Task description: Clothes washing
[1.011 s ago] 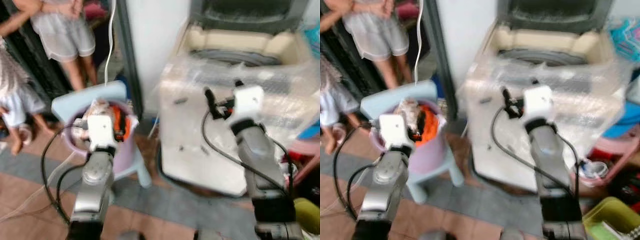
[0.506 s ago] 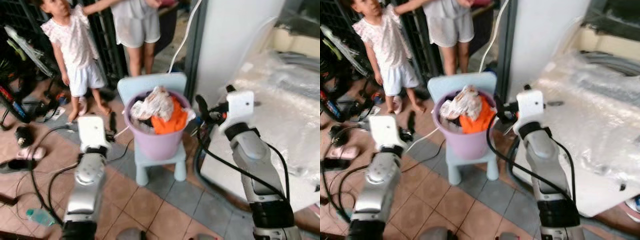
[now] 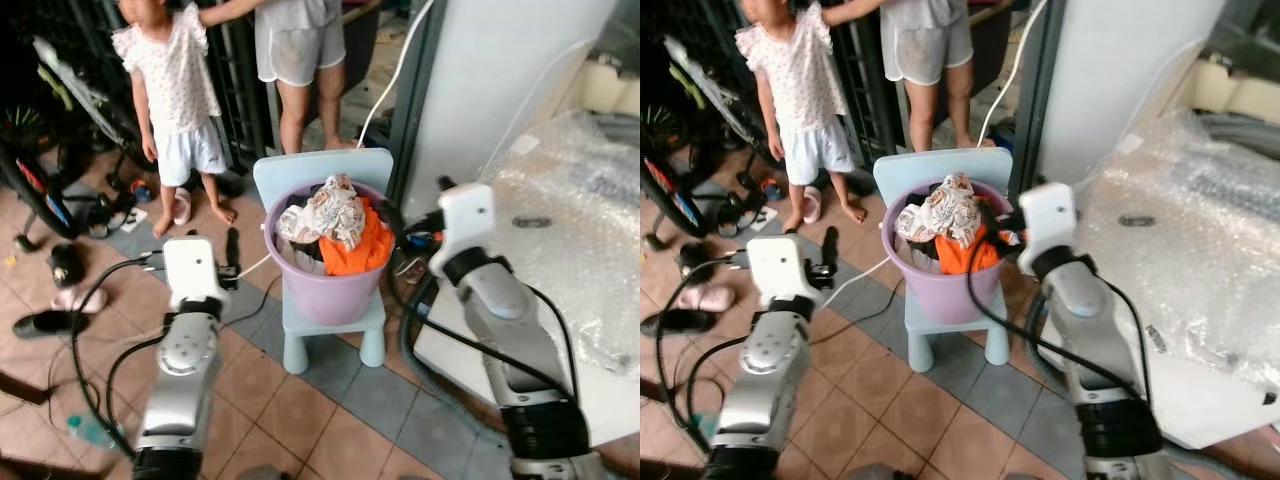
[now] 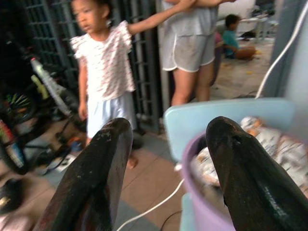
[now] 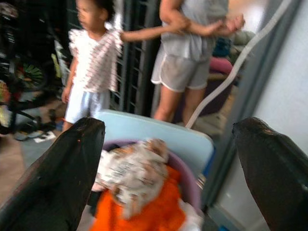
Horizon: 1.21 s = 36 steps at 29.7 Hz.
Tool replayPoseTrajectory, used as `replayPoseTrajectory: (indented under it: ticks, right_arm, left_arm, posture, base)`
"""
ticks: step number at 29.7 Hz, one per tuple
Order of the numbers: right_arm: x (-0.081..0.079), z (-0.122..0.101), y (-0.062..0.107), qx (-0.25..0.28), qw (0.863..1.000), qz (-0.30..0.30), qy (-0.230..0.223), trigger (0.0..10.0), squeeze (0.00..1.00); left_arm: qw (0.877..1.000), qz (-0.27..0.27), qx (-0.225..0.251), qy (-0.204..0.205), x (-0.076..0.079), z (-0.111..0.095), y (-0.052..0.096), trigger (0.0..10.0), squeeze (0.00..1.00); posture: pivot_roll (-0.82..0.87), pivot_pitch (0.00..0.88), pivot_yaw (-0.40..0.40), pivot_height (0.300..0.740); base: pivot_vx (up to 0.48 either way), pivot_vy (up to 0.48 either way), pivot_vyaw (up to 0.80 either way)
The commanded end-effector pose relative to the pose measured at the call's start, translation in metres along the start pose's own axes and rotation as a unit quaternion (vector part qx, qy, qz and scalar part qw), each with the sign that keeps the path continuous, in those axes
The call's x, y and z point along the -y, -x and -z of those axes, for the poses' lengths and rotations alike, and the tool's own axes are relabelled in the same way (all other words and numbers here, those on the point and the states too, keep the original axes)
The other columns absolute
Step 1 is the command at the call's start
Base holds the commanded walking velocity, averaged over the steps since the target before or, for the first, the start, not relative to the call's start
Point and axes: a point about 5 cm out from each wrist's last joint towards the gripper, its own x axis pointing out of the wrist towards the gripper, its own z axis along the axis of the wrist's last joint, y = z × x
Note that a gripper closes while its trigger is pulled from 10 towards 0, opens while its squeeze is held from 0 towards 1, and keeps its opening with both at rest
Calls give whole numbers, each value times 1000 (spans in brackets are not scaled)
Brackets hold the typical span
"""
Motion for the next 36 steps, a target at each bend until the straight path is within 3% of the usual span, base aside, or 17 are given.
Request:
replayPoseTrajectory:
  ticks: [1,8,11,17,25,30,32,34,36]
  right_arm:
    - [5,0,2,-6,1000,3,3,10000,1000]
    - [-1,10,2,-35,999,-21,8,10000,1000]
    - [-7,17,3,-58,996,-52,35,10000,1000]
    - [-9,23,3,-72,996,-49,25,10000,1000]
    - [-12,39,3,-127,990,-55,42,10000,1000]
    - [-21,59,-5,-172,984,-52,8,10000,1000]
    - [-23,71,-9,-202,979,-35,-24,10000,863]
    - [-22,79,-12,-228,973,-13,-34,10000,624]
    - [-19,84,-14,-240,970,6,-40,10000,478]
  left_arm:
    - [1000,10,2,3,7,-2,-1,10000,0]
    - [1000,10,1,7,7,-1,-1,10000,0]
    - [1000,11,0,9,8,-1,-1,10000,0]
    - [1000,10,-3,9,8,0,1,10000,0]
    - [1000,11,-10,9,9,1,5,10000,0]
    - [1000,7,-26,9,6,5,17,10000,0]
    - [999,8,-33,6,5,6,26,10000,0]
    - [999,6,-37,4,3,5,32,10000,0]
    - [999,3,-39,1,0,4,37,10000,0]
  posture:
    - [-77,0,83,740]
    - [-76,0,80,740]
    - [-76,0,80,740]
    - [-71,0,78,740]
    - [-48,0,65,740]
    - [-25,0,57,740]
    - [-6,2,53,740]
    - [13,22,48,740]
    - [36,55,43,740]
  base:
    - [398,0,0]
    - [379,0,0]
    - [344,180,533]
    - [296,377,400]
    - [0,35,0]
    - [0,0,0]
    - [0,0,0]
    - [0,0,0]
    - [0,0,0]
